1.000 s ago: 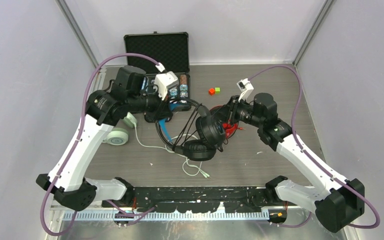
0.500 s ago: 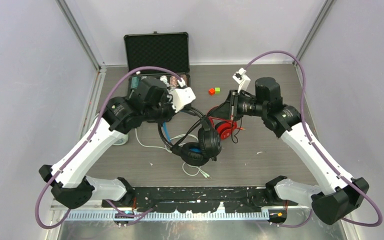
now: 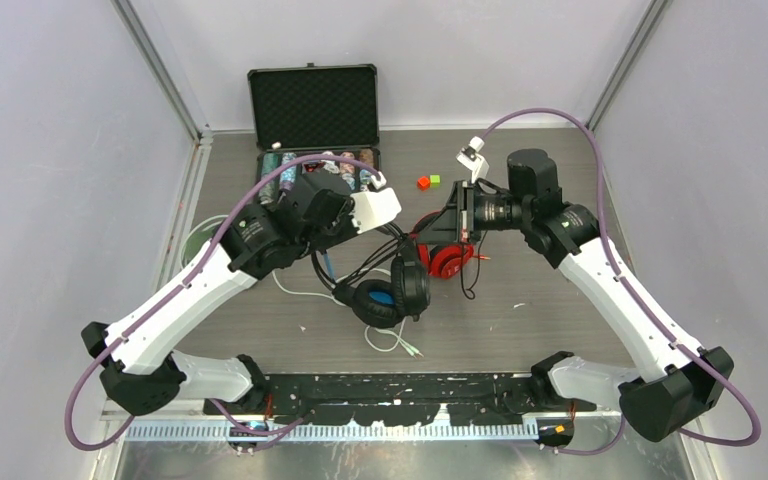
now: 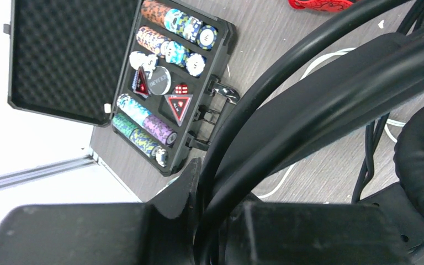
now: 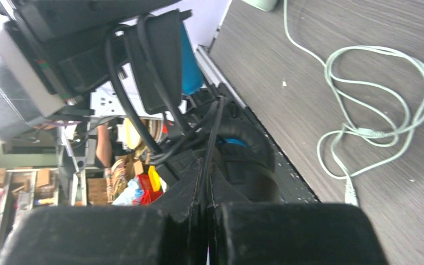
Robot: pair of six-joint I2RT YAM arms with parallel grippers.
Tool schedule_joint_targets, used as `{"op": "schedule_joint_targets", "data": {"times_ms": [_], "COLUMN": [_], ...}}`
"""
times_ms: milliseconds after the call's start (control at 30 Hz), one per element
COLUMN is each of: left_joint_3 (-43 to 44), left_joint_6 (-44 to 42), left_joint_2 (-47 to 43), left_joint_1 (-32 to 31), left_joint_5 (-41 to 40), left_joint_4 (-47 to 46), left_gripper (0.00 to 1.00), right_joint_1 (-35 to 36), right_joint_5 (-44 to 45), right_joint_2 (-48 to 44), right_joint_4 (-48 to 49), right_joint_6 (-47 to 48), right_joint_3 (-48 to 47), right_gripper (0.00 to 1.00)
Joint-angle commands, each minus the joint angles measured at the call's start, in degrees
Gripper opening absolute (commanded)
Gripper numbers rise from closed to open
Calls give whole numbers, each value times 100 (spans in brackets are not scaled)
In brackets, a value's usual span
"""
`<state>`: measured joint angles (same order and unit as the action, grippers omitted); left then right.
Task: Wrap the headphones
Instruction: Wrap the headphones around the headphones.
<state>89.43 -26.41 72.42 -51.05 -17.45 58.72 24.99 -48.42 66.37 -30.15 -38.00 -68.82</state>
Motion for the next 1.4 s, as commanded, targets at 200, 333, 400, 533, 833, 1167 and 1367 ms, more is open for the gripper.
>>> {"op": "schedule_joint_targets", "data": {"times_ms": [200, 333, 400, 533, 833, 1167, 1367], "left_joint_3": [-133, -171, -171, -233, -371, -265, -70], "left_joint_6": [-662, -681, -702, -747, -861, -680, -387], "left_joint_2": [-72, -82, -34, -3, -140, 77, 279], "left_joint_1": [-116, -125, -125, -125, -124, -125, -125], "left_joint_5": [-398, -427, -563, -614, -398, -680, -1039], "left_joint_4": [873, 899, 959, 987, 822, 881, 852], "left_gripper": [0, 0, 0, 0, 0, 0, 0], "right_joint_1": [-230, -231, -228, -224, -231, -231, -226], "right_joint_5": [-72, -71, -88, -159, 50, -237, -379], "right_joint_2": [-209, -177, -185, -197, -194, -230, -345], "right_joint_4": [1653, 1653, 1657, 1661, 1669, 1973, 2620], "right_joint_6": [-962, -1000, -1039, -1110, -1364, -1825, -2453], "right_joint_3": [-111, -175, -204, -273, -381, -388, -158], "right_gripper": [2, 2, 3, 4, 4, 6, 9]}}
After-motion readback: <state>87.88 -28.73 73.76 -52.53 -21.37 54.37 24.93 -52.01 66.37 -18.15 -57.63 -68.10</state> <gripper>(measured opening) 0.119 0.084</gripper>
